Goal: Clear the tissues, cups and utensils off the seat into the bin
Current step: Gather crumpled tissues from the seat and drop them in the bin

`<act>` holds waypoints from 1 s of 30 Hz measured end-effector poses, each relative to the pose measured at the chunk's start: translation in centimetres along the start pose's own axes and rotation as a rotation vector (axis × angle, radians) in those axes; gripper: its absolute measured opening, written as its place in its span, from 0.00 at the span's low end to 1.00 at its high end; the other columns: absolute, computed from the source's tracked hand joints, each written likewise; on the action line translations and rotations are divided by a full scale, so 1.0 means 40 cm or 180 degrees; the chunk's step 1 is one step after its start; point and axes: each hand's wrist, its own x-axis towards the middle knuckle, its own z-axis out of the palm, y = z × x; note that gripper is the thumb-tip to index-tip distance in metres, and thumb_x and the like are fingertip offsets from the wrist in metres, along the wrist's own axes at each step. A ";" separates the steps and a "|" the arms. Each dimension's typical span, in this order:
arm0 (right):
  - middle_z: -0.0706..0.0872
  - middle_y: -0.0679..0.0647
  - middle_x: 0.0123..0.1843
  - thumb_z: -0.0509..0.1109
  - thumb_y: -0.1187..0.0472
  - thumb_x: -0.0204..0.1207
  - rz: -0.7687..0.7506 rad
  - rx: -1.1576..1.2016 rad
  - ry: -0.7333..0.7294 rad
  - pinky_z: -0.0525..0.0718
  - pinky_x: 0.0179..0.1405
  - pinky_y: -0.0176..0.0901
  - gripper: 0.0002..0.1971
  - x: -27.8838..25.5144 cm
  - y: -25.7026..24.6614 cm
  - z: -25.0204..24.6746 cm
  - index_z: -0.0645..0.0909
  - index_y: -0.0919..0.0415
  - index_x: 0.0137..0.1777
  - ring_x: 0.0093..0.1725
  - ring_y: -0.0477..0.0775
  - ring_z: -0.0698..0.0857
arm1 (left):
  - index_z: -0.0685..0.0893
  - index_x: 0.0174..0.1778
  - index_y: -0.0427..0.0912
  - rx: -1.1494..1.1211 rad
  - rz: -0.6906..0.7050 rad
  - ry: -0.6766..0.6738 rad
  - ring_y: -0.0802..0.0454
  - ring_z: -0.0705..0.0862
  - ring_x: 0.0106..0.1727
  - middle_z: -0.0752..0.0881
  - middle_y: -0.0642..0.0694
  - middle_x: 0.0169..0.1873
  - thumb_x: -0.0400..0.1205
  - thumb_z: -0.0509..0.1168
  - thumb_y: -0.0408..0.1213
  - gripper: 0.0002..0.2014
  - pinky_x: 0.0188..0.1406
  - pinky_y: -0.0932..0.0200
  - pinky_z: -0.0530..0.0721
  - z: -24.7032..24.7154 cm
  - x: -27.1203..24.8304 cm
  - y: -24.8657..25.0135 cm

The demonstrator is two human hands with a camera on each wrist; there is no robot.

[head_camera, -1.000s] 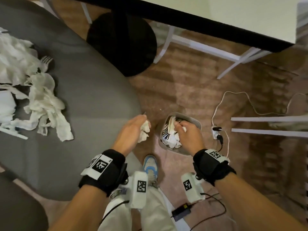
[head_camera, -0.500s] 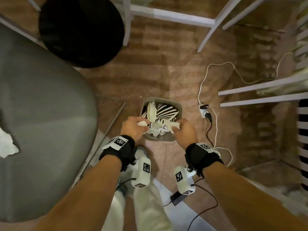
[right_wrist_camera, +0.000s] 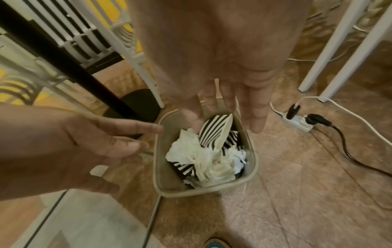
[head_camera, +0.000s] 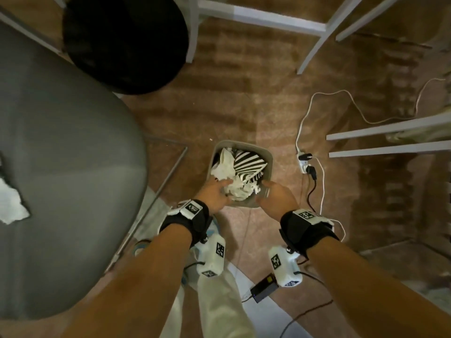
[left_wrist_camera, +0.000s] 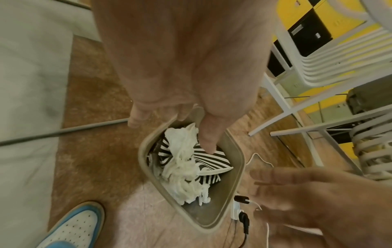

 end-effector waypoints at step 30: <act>0.66 0.60 0.73 0.76 0.53 0.71 -0.2696 -0.1609 0.0205 0.80 0.58 0.56 0.36 -0.283 -1.119 0.410 0.63 0.52 0.76 0.60 0.68 0.80 | 0.78 0.65 0.46 -0.1326 -0.0883 0.4539 0.43 0.76 0.62 0.74 0.43 0.64 0.75 0.69 0.35 0.21 0.61 0.55 0.72 -0.696 -0.611 -0.559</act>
